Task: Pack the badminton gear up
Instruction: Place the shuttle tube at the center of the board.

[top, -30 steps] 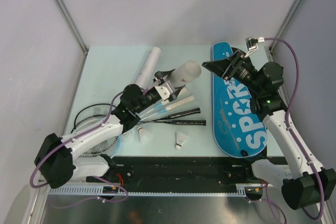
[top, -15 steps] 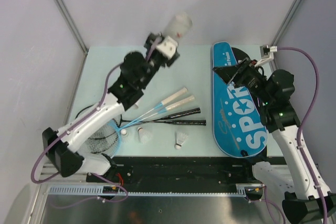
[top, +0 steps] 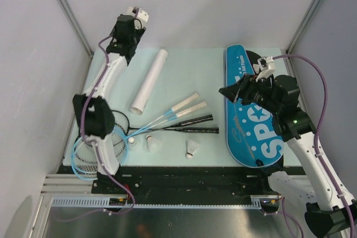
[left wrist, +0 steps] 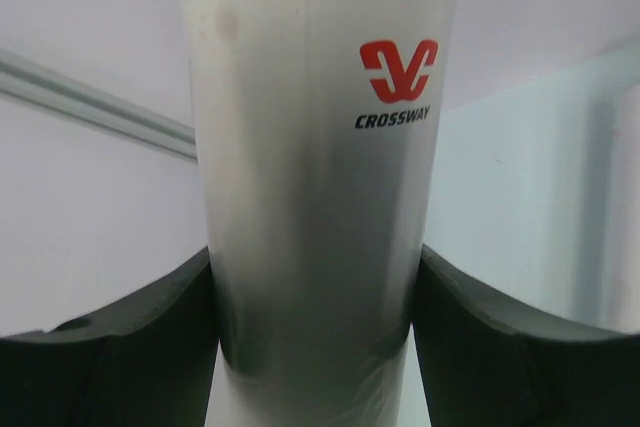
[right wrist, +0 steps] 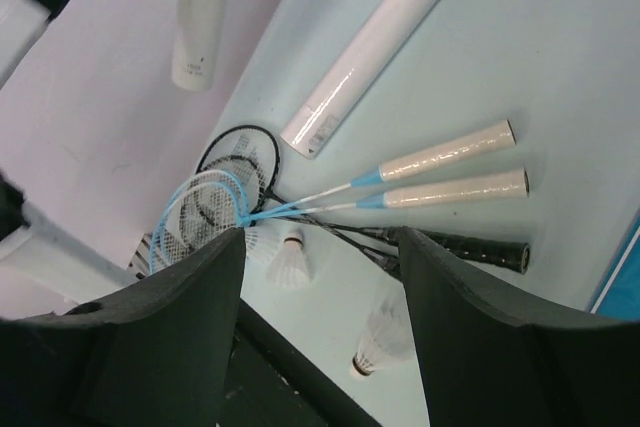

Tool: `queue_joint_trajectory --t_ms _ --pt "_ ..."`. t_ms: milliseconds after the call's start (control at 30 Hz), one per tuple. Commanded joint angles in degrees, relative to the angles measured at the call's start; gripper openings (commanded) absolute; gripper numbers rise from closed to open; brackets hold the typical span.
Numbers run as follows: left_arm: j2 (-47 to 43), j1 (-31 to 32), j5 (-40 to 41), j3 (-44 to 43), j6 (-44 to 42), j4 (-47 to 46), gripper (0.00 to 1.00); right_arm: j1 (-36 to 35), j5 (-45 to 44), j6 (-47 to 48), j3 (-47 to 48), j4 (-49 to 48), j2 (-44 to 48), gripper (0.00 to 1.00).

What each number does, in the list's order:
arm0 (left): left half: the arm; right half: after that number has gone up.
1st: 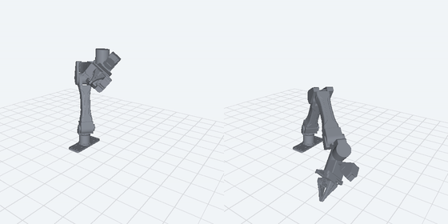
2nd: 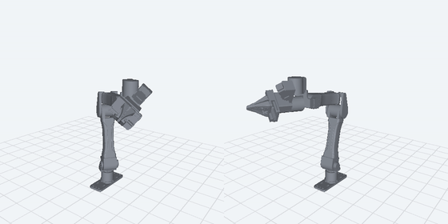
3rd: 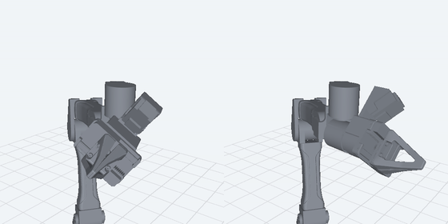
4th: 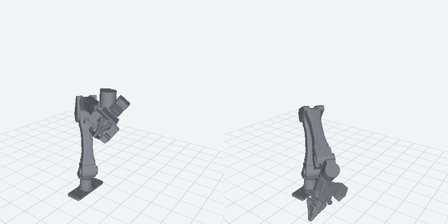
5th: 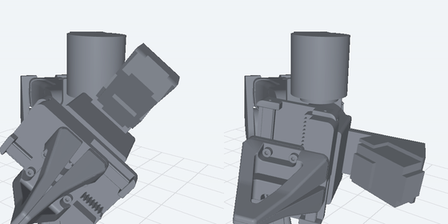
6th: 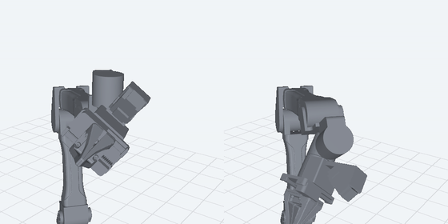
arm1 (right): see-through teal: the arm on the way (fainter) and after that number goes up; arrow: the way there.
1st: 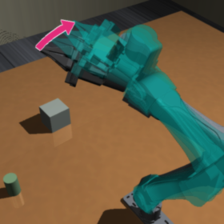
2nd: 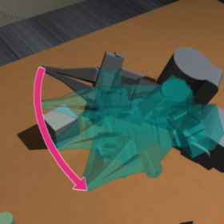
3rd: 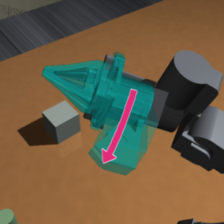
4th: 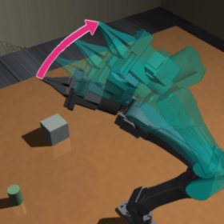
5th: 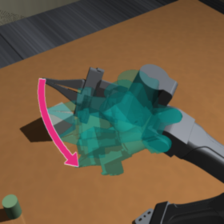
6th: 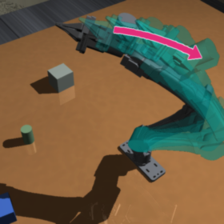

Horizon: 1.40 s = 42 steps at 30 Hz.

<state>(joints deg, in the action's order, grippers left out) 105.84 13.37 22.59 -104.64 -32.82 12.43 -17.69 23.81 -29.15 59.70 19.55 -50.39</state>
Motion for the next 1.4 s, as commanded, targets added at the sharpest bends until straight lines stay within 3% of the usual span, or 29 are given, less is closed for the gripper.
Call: queue_joint_trajectory --t_ms 0,67,167,267,400,700,867,1100,1200,1267,1367 --pt "13.30 -3.87 2.46 -17.85 -2.59 7.34 0.28 -0.85 -0.26 2.69 0.59 1.89 -1.29 0.68" --pt "18.93 -4.75 4.39 -21.64 -7.41 8.40 0.27 -0.85 -0.35 2.95 0.59 2.07 -2.25 0.68" --pt "25.26 -6.07 5.27 -26.90 -7.96 8.32 0.25 -0.68 0.35 3.13 0.33 2.16 -4.27 0.67" --pt "30.90 -6.77 6.58 -33.93 -8.49 8.32 0.35 0.20 1.58 3.04 0.33 2.33 -6.73 0.67" --pt "37.66 -7.65 7.29 -37.56 -9.63 8.14 0.38 1.61 3.34 1.99 0.41 1.99 -9.20 0.66" --pt "43.31 -10.90 8.00 -36.16 -13.85 7.96 0.37 2.14 3.87 0.76 0.33 -0.30 -12.36 0.65" --pt "41.65 -11.70 2.82 -31.34 -13.24 8.14 0.47 2.05 5.63 -0.12 0.50 -2.14 -13.68 0.63" --pt "41.55 -11.78 -3.95 -27.99 -12.97 11.91 0.52 1.43 4.93 -0.65 0.59 -3.55 -13.86 0.61" --pt "41.99 -11.78 -4.92 -27.90 -12.80 13.06 0.62 1.26 4.49 -0.56 0.59 -3.73 -13.68 0.61" --pt "42.08 -11.78 -4.83 -28.34 -12.54 13.32 0.77 0.91 4.40 -0.47 0.59 -3.56 -13.94 0.61" --pt "41.46 -11.70 -5.71 -28.60 -10.52 13.33 0.86 -0.23 4.14 -0.30 0.68 -3.47 -14.56 0.61"
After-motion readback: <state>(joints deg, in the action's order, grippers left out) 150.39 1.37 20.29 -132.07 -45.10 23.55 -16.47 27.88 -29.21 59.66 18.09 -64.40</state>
